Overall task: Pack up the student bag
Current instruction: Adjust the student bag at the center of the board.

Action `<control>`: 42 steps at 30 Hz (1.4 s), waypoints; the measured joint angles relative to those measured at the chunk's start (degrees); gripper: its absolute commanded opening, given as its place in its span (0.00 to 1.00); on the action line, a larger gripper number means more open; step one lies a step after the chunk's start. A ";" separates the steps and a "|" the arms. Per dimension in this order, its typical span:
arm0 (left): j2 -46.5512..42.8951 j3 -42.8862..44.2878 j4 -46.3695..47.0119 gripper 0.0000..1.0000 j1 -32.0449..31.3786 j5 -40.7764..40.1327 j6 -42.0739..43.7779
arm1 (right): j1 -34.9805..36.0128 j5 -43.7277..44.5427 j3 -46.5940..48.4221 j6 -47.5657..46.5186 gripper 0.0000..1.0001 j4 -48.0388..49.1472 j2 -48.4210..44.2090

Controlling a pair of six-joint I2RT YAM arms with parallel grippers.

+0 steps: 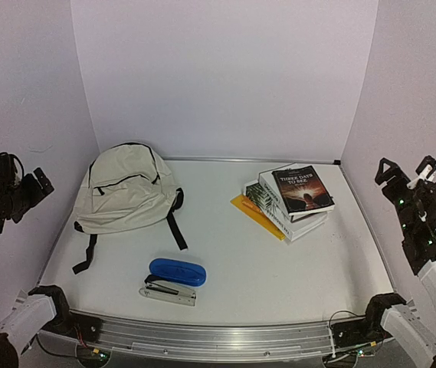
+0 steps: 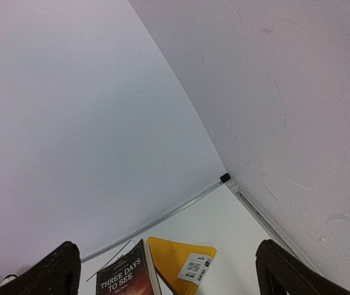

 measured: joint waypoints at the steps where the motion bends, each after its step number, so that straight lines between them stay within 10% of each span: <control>1: 0.14 0.00 0.03 1.00 0.00 0.24 0.06 | 0.00 0.39 0.00 0.24 0.98 0.00 0.10; 16: 10.68 -2.12 11.57 1.00 -3.80 19.37 -0.01 | 0.00 -6.48 -0.22 1.85 0.98 -0.22 3.38; 25: 30.09 -0.76 21.99 1.00 -26.38 15.27 -1.83 | 0.00 -20.12 -0.20 0.31 0.98 -0.42 8.14; 42: 71.66 31.93 18.24 0.97 -42.54 -7.56 4.01 | 0.09 -29.72 -0.22 -1.24 0.98 -1.17 9.95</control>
